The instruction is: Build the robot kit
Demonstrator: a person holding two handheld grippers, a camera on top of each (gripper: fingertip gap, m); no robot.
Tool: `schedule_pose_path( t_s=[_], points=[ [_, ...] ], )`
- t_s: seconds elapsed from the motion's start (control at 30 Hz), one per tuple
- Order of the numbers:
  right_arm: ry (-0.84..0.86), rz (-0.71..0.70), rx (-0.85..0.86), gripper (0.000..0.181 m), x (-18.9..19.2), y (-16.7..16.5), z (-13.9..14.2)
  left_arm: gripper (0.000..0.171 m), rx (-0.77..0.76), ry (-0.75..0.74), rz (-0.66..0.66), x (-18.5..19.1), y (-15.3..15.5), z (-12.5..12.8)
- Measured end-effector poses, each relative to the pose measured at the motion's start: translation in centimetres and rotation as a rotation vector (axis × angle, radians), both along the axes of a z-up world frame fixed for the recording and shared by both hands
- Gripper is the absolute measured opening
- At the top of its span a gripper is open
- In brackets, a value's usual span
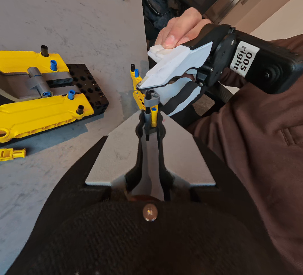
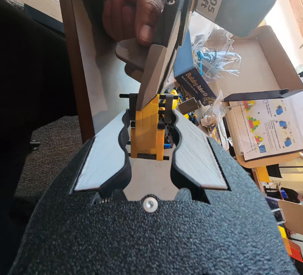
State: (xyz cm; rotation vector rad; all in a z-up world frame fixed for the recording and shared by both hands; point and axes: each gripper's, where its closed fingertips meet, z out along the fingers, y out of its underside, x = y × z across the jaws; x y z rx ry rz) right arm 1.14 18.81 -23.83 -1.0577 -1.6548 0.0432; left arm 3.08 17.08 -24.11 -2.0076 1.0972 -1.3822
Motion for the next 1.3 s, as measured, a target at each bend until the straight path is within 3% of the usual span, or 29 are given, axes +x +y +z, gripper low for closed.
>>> schedule_pose_path(
  t_s=[0.17, 0.27, 0.33, 0.43, 0.53, 0.6, 0.77, 0.83, 0.87, 0.97, 1.3],
  points=[
    [-0.075, -0.007, 0.032, 0.049, -0.3, 0.5, -0.6, 0.014, -0.001, 0.048, 0.045, -0.5, 0.6, -0.7],
    [-0.106, -0.009, 0.024, 0.049, -0.6, 0.9, -1.1, 0.018, 0.102, 0.138, 0.084, -1.3, 1.1, -1.4],
    [-0.098, -0.014, -0.005, 0.048, -0.7, 1.2, -1.2, 0.03, 0.248, 0.256, 0.135, -2.5, 1.9, -1.9],
    [-0.089, -0.011, -0.09, 0.049, -0.7, 1.5, -1.4, 0.051, 0.633, 0.378, 0.182, -3.9, 2.8, -0.8],
    [-0.09, 0.017, -0.195, 0.049, -1.1, 1.4, -1.6, 0.065, 0.898, 0.536, 0.11, -4.0, 3.1, -1.7],
    [-0.097, 0.033, -0.249, 0.049, -1.3, 1.3, -1.8, 0.06, 0.924, 0.556, 0.035, -3.4, 2.5, -2.5],
    [-0.119, 0.043, -0.277, 0.049, -1.2, 1.3, -1.9, 0.055, 0.988, 0.586, 0.003, -3.2, 2.9, -2.5],
    [-0.128, 0.048, -0.294, 0.049, -1.3, 1.3, -1.9, 0.072, 1.082, 0.603, 0.057, -3.3, 3.8, -1.5],
    [-0.13, 0.049, -0.298, 0.049, -1.3, 1.2, -1.9, 0.069, 1.115, 0.61, 0.056, -3.4, 3.8, -1.2],
    [-0.13, 0.058, -0.29, 0.049, -1.6, 0.9, -1.9, 0.06, 1.118, 0.618, -0.002, -3.2, 3.3, -1.8],
    [-0.172, 0.062, -0.249, 0.049, -1.6, 0.6, -2.0, 0.057, 1.169, 0.613, -0.032, -3.0, 3.2, -2.1]
  ],
)
